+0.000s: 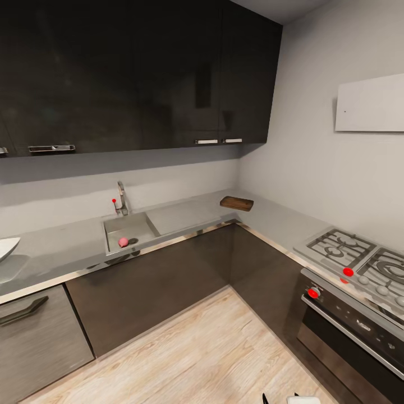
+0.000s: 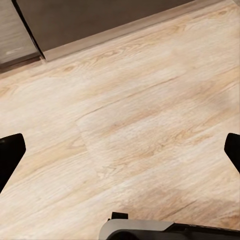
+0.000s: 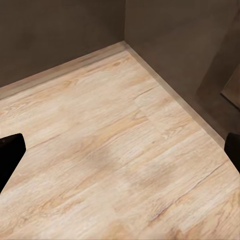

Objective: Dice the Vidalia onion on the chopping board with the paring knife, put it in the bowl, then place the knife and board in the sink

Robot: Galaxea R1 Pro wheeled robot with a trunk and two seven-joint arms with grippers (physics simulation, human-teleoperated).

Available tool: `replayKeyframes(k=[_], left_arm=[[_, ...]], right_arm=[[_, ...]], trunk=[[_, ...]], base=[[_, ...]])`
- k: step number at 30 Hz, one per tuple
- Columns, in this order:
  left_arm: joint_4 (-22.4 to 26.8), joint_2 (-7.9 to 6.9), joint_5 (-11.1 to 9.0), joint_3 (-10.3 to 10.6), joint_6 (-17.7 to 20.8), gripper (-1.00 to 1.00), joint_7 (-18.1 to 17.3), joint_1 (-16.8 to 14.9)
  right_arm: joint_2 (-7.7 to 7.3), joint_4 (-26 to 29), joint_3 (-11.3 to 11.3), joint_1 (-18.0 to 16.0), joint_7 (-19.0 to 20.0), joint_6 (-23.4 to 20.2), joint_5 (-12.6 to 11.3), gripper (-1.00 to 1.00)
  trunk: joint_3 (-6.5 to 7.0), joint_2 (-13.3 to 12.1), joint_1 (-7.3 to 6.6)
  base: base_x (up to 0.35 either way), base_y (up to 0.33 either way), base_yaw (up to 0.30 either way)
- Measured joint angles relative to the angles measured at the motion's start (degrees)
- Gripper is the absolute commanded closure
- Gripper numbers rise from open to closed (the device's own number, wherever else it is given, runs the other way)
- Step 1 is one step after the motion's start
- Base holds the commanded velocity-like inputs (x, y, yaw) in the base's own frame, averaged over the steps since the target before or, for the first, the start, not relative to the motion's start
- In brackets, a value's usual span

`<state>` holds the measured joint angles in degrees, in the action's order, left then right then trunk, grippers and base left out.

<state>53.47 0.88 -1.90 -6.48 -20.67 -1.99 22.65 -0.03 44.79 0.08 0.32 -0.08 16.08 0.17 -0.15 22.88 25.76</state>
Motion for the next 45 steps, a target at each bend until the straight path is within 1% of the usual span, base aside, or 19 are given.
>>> replayKeyframes(k=[8, 12, 15, 18, 20, 22, 23, 26, 28, 29, 32, 34, 35, 37, 38, 39, 42, 44, 45], left_arm=[[0.0, -0.05, 0.0, 0.0, 0.0, -1.00, 0.0, 0.0], [-0.1, -0.05, 0.0, 0.0, 0.0, -1.00, 0.0, 0.0], [-0.3, -0.05, -0.1, 0.0, 0.0, -1.00, 0.0, 0.0], [-0.8, -0.05, -0.1, 0.0, 0.0, -1.00, 0.0, 0.0], [-1.4, -0.05, 0.0, 0.0, 0.0, -1.00, 0.0, 0.0], [-1.9, -0.05, 0.0, 0.0, 0.0, -1.00, 0.0, 0.0], [-2.0, -0.05, 0.0, 0.0, 0.0, -1.00, 0.0, 0.0], [-2.2, -0.07, 0.0, 0.0, 0.0, -1.00, 0.0, 0.0], [-2.3, -0.11, 0.0, 0.0, 0.0, -1.00, 0.0, 0.0], [-2.4, -0.11, -0.1, 0.0, 0.0, -1.00, 0.0, 0.0], [-2.4, -0.13, -0.1, 0.0, 0.0, -1.00, -0.1, 0.0], [-2.4, -0.14, -0.1, 0.0, 0.0, -1.00, -0.1, 0.0], [-2.4, -0.14, -0.1, 0.0, 0.0, -1.00, -0.1, 0.0], [-2.6, -0.14, -0.1, 0.0, 0.1, -1.00, -0.2, 0.0], [-2.8, -0.14, -0.1, 0.0, 0.1, -1.00, -0.2, 0.0], [-2.8, -0.14, -0.1, 0.0, 0.1, -1.00, -0.2, 0.0], [-2.9, -0.14, 0.0, 0.0, 0.1, -1.00, -0.2, 0.0], [-2.9, -0.14, 0.0, 0.0, 0.1, -1.00, -0.2, 0.0], [-2.9, -0.14, 0.0, 0.0, 0.1, -1.00, -0.2, 0.0]], right_arm=[[0.10, -0.2, 0.0, 0.0, -0.2, -0.1, 0.0, -1.00], [0.59, 0.3, -0.1, 0.0, -0.8, -0.5, 0.2, -1.00], [0.76, 1.1, -0.1, -0.3, -2.4, -1.2, 0.3, -1.00], [0.84, 3.2, -0.1, -1.2, -5.0, -3.8, 0.3, -1.00], [0.86, 6.1, -0.1, -2.1, -6.8, -7.1, 0.3, -1.00], [0.87, 10.3, -0.1, -2.8, -8.0, -11.6, 0.3, -1.00], [0.85, 13.2, 0.0, -3.3, -8.5, -14.9, 0.3, -1.00], [0.82, 19.8, 0.0, -4.4, -9.3, -21.7, 0.3, -1.00], [0.78, 25.9, 0.0, -5.9, -10.5, -28.0, 0.4, -1.00], [0.76, 27.4, 0.0, -6.5, -10.9, -29.5, 0.3, -1.00], [0.73, 32.0, 0.0, -10.3, -13.7, -35.9, 0.4, -1.00], [0.72, 33.8, 0.0, -15.8, -17.0, -42.1, 0.4, -1.00], [0.72, 34.0, 0.0, -17.1, -17.5, -43.4, 0.3, -1.00], [0.71, 34.4, 0.0, -22.3, -19.0, -48.4, 0.3, -1.00], [0.71, 34.4, 0.0, -27.0, -19.9, -52.8, 0.3, -1.00], [0.71, 34.4, 0.0, -29.3, -20.1, -53.9, 0.2, -1.00], [0.71, 33.0, 0.0, -37.4, -20.5, -60.0, 0.2, -1.00], [0.71, 26.9, 0.0, -44.6, -20.6, -62.8, 0.1, -1.00], [0.71, 24.8, 0.0, -46.5, -20.6, -63.2, 0.1, -1.00]], trunk=[[0.00, 0.0, 0.00], [0.00, 0.0, 0.00], [0.00, 0.0, 0.00], [0.00, 0.0, 0.00], [0.00, 0.0, 0.00], [0.00, 0.0, 0.00], [0.01, 0.0, 0.00], [0.01, 0.0, 0.00], [0.01, 0.0, 0.00], [0.01, 0.0, 0.00], [0.01, 0.0, 0.00], [0.02, 0.0, 0.01], [0.01, 0.0, 0.00], [0.02, 0.0, 0.00], [0.01, 0.0, -0.01], [0.01, 0.0, -0.01], [0.01, 0.0, -0.02], [0.02, 0.0, -0.02], [0.01, 0.0, -0.03]], base=[[0.000, 0.000, 0.000], [0.000, 0.000, 0.000], [0.000, 0.000, 0.000], [0.000, 0.000, 0.000], [0.000, 0.000, 0.000], [0.000, 0.000, 0.000], [0.000, 0.000, 0.000], [0.000, 0.000, 0.000], [0.000, 0.000, 0.000], [0.000, 0.000, 0.000], [0.000, 0.000, 0.000], [0.000, 0.000, 0.000], [0.007, 0.000, 0.000], [0.079, 0.000, 0.000], [0.139, 0.000, 0.000], [0.179, 0.000, 0.000], [0.244, 0.000, 0.000], [0.291, 0.000, 0.000], [0.303, 0.000, 0.000]])
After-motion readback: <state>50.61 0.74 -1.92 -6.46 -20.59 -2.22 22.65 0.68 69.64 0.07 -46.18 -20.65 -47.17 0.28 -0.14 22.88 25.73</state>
